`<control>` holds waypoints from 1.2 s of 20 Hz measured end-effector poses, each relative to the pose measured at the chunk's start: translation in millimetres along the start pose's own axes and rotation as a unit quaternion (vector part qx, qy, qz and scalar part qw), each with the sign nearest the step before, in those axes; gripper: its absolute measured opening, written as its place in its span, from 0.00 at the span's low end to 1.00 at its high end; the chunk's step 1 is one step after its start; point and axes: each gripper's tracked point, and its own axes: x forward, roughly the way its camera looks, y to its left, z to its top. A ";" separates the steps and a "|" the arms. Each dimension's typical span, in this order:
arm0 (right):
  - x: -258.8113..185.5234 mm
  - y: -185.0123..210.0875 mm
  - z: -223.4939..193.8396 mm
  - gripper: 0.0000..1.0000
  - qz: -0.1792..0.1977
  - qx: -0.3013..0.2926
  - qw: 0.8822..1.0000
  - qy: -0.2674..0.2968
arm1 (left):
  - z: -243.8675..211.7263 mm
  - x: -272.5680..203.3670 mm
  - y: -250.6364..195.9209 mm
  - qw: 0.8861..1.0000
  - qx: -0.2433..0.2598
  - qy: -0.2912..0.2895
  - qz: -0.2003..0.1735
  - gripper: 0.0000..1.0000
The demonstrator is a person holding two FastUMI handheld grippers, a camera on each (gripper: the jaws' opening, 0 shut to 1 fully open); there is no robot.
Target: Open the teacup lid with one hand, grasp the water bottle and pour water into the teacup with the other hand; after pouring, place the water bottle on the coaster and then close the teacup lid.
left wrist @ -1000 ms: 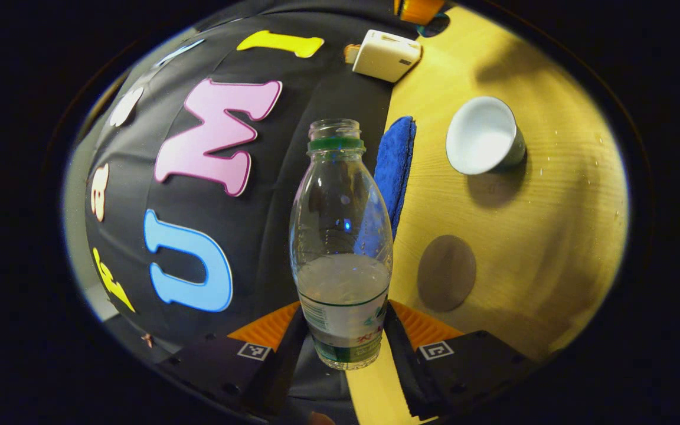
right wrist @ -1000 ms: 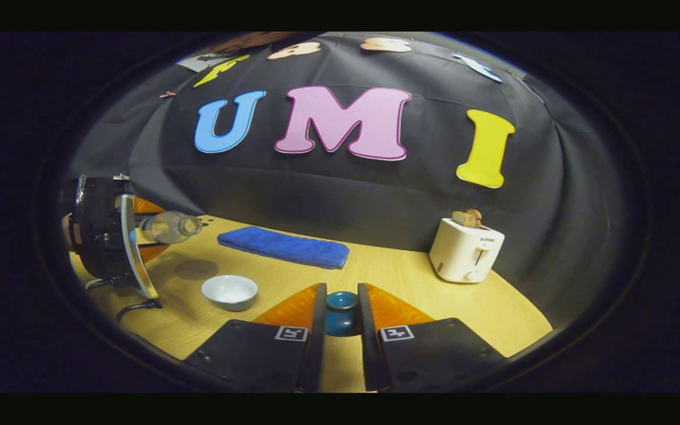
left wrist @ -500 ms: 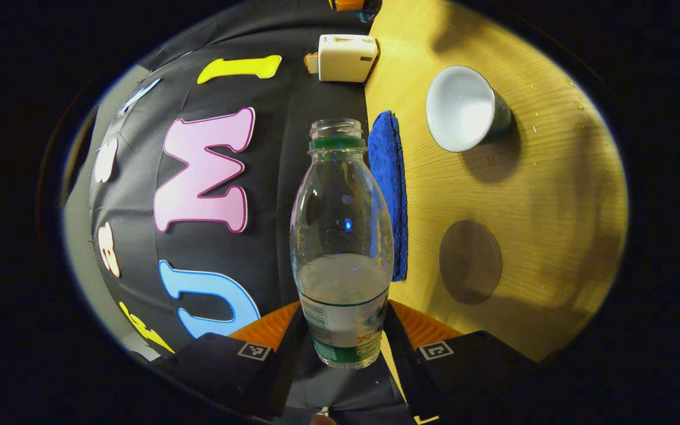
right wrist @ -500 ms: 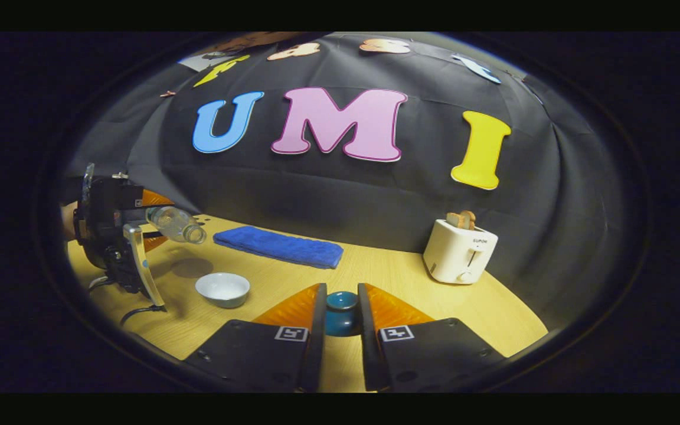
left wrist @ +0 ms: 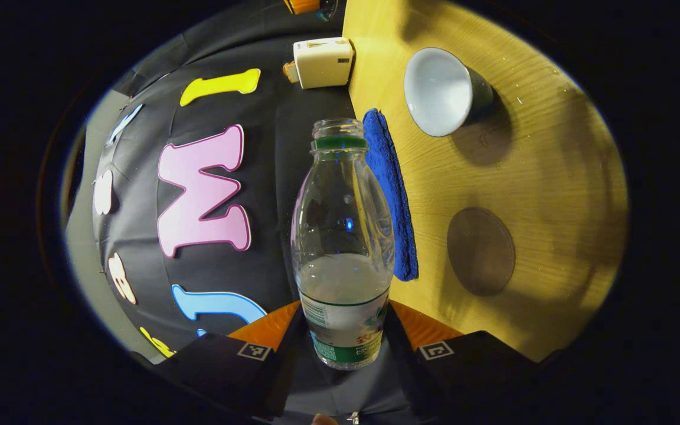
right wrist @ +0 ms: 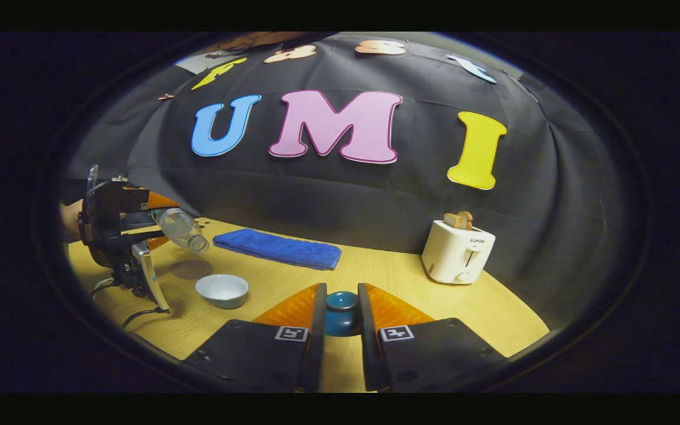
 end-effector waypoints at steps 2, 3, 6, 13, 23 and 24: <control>-0.9 -0.6 0.5 0.34 -0.001 -0.002 1.000 -0.001 | 0.6 0.4 2.1 1.000 0.005 -0.001 0.001 0.76; -1.7 -1.2 1.4 0.34 -0.001 -0.006 1.000 -0.003 | 1.0 0.5 2.0 1.000 0.006 -0.003 0.001 0.76; -5.6 -0.4 2.6 0.29 -0.001 -0.008 1.000 -0.006 | 4.6 2.1 1.3 1.000 0.014 -0.006 0.004 0.76; -8.1 -1.8 2.6 0.34 -0.002 -0.004 1.000 -0.007 | 3.1 3.1 0.4 0.999 0.031 -0.010 0.009 0.75; -13.9 -2.0 4.6 0.34 -0.003 0.006 1.000 -0.010 | 3.8 10.6 25.2 0.995 0.070 -0.038 0.054 0.75; -14.4 -2.6 5.1 0.34 -0.004 0.006 1.000 -0.012 | 2.9 11.6 29.3 0.995 0.076 -0.040 0.059 0.76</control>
